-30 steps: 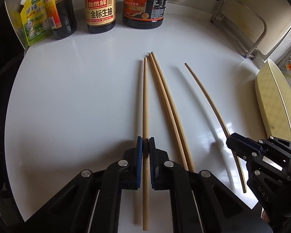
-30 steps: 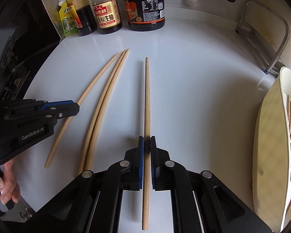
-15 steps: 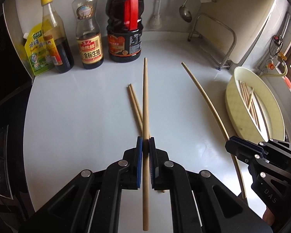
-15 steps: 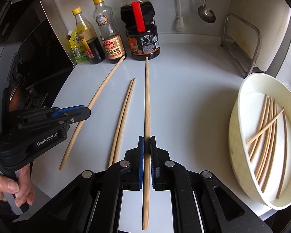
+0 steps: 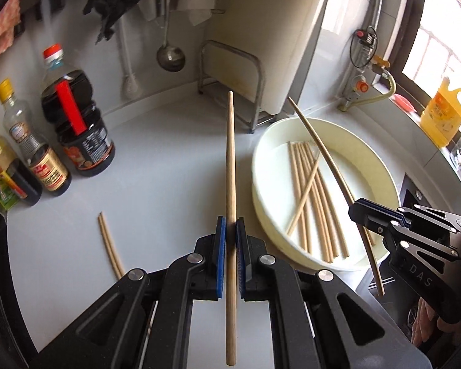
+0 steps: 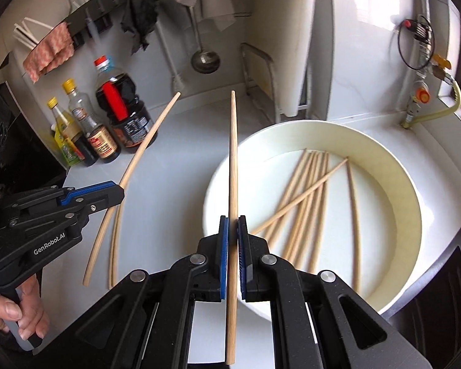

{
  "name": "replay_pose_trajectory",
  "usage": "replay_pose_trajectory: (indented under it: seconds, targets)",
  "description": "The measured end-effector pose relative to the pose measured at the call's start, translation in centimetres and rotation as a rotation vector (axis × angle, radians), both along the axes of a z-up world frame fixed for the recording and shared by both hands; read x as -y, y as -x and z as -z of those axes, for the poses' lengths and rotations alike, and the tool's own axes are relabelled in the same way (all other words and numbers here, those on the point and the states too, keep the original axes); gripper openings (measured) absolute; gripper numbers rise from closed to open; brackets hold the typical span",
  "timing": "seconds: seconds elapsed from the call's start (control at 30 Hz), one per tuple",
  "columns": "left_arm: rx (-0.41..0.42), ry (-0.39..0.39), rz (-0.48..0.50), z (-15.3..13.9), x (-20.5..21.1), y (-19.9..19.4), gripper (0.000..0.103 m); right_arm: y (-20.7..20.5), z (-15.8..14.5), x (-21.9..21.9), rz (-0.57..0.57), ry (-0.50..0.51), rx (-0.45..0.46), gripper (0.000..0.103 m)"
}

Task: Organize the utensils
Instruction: 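Carry the chopstick in the left gripper over the basin while the right gripper carries its own, then lower the chopstick into the basin and open the left gripper while the right gripper releases its own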

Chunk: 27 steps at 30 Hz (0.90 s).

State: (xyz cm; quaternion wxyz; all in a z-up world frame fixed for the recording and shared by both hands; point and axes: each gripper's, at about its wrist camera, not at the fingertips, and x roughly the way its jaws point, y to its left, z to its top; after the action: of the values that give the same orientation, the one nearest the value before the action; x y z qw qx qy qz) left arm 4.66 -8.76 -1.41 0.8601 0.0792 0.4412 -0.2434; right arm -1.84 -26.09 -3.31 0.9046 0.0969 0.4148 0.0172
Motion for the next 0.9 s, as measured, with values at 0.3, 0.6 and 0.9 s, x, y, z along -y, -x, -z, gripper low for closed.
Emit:
replay_pose_trajectory:
  seconds: [0.3,0.6,0.9]
  targets:
    - [-0.028,-0.025,0.156,0.9,9.0,-1.0,0.007,-0.2,1.8,6.9,0.135,-0.045,-0.045,0.006]
    - [-0.081,-0.065,0.206,3.1,13.9,-2.8,0.007,-1.7,3.9,10.1,0.187,-0.079,-0.092,0.006]
    - [-0.115,-0.138,0.181,4.7,15.0,-3.7,0.027,-1.7,4.6,11.6,0.213,-0.107,-0.091,0.015]
